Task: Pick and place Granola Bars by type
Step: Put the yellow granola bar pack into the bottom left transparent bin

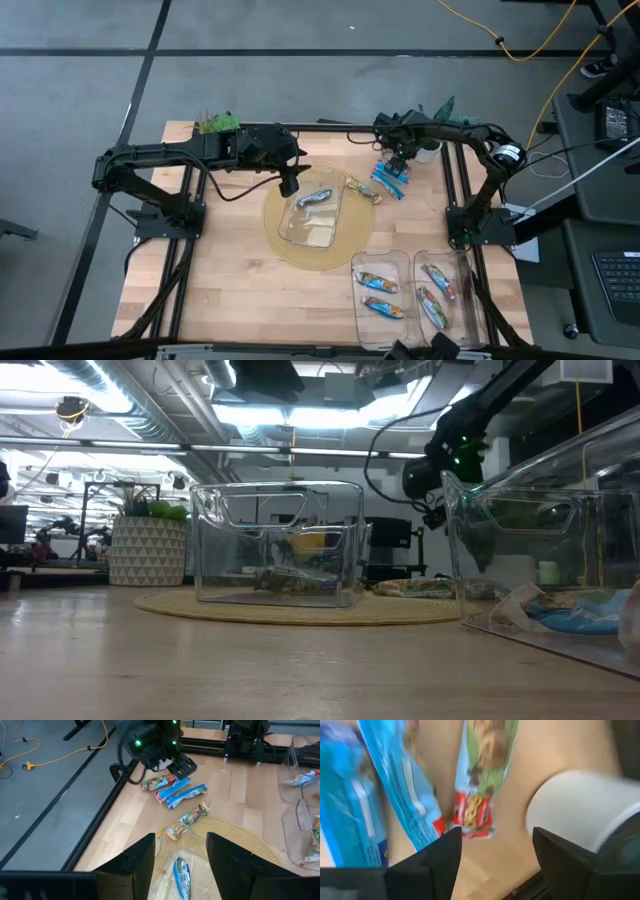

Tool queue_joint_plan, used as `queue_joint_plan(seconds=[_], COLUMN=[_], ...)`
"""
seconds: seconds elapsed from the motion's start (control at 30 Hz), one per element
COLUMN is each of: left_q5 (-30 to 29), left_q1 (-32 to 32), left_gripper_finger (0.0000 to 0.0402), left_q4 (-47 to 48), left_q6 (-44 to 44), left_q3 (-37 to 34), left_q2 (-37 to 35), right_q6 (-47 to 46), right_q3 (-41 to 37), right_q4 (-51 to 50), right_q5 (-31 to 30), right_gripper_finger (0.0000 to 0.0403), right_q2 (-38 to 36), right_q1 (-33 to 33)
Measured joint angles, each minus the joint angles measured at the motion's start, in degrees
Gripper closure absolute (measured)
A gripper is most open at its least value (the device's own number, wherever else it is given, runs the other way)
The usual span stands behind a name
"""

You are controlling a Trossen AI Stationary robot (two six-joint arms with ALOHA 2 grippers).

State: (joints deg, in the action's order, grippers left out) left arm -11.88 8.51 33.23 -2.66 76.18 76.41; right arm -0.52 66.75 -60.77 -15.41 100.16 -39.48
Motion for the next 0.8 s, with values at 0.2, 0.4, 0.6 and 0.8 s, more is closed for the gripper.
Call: queue_joint_plan(seconds=[0.2,0.4,0.6,0.8], left_q5=[0.0,0.0,0.0,0.0], left_q1=[0.0,0.0,0.0,0.0], left_gripper_finger=[0.0233,0.0233,0.0233,0.0233], left_q4=[0.0,0.0,0.0,-0.7], left_q6=[0.0,-0.1,-0.7,-1.2], left_q3=[0.0,0.0,0.0,-1.4], left_q2=[0.0,0.0,0.0,0.0], right_q6=[2.3,4.4,6.8,6.7], right_q3=[5.6,11.4,18.1,21.9], right_q4=[0.1,-1.7,-5.4,-6.0], right_q5=[1.7,4.2,3.4,3.4], right_gripper_finger=[0.0187,0.0195,0.0195,0.0195], right_q2=[1.4,8.0,14.4,16.3], right_q1=[-0.1,0.0,-0.2,-1.2])
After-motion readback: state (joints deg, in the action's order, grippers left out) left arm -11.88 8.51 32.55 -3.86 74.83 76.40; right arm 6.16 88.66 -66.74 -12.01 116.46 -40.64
